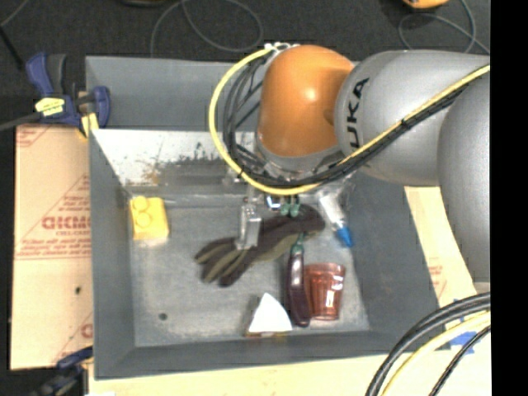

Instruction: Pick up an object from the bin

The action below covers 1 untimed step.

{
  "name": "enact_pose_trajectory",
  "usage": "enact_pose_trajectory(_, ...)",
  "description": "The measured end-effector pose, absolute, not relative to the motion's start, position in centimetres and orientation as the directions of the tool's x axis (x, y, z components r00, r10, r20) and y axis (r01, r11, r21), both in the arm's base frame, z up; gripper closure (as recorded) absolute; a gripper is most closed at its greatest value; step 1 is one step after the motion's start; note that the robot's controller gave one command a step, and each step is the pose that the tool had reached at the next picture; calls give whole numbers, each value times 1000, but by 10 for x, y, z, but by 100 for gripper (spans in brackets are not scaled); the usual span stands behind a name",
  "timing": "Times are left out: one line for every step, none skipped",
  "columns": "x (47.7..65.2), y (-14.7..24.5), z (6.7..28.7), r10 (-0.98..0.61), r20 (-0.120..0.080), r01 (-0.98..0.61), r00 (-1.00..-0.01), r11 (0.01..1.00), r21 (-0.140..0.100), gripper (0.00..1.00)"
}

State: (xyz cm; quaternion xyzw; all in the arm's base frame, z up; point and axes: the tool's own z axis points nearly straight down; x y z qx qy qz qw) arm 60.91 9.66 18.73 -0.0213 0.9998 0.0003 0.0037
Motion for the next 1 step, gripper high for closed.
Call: enact_pose_trajectory(594,89,156,39,-7,39,-999,999,2,0)
